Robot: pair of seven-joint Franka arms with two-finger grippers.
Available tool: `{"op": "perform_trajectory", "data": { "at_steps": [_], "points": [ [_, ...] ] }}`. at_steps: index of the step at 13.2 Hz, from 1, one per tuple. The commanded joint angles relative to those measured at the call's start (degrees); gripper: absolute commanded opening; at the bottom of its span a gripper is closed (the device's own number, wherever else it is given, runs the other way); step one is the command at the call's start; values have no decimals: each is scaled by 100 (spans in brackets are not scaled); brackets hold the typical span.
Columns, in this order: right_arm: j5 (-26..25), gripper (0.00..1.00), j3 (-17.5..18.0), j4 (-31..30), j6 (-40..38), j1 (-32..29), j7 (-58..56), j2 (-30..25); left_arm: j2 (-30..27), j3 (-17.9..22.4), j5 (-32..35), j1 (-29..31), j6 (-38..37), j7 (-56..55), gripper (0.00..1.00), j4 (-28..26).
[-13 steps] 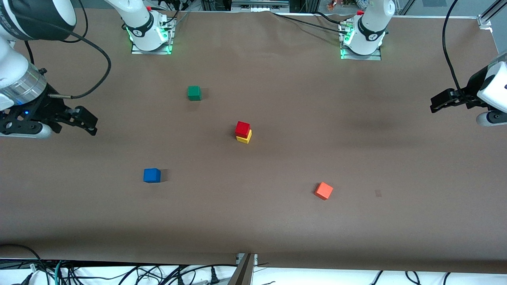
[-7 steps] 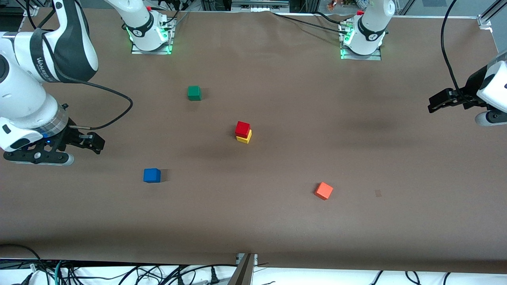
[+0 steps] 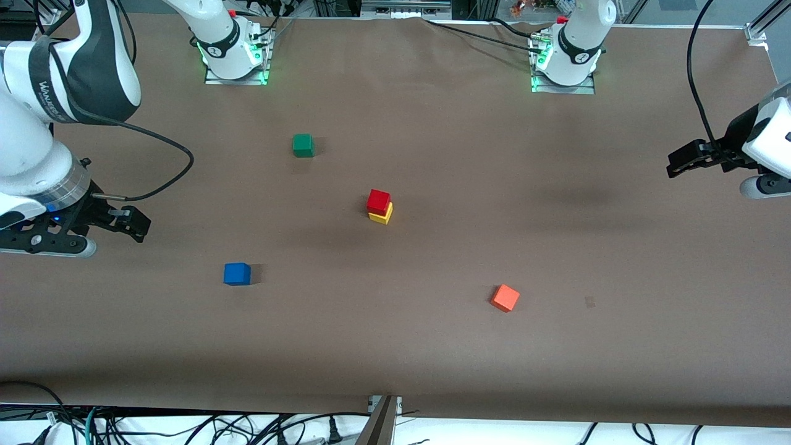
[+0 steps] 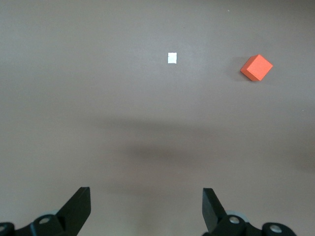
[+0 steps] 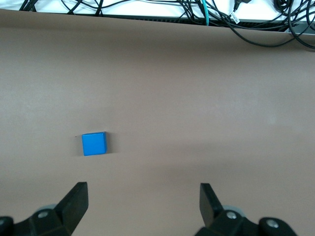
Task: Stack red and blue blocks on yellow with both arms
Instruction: 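Move the right gripper over the blue cube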
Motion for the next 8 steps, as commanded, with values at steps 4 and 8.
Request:
{"op": "perform_trajectory", "data": {
  "at_steps": [4,8],
  "points": [
    [4,100,85,-62,74,296,-2,120,86,-38,-133,24,-13,118,100,158],
    [12,100,68,-221,-5,279,-55,173,86,-38,-142,24,-14,135,100,158]
  ]
}}
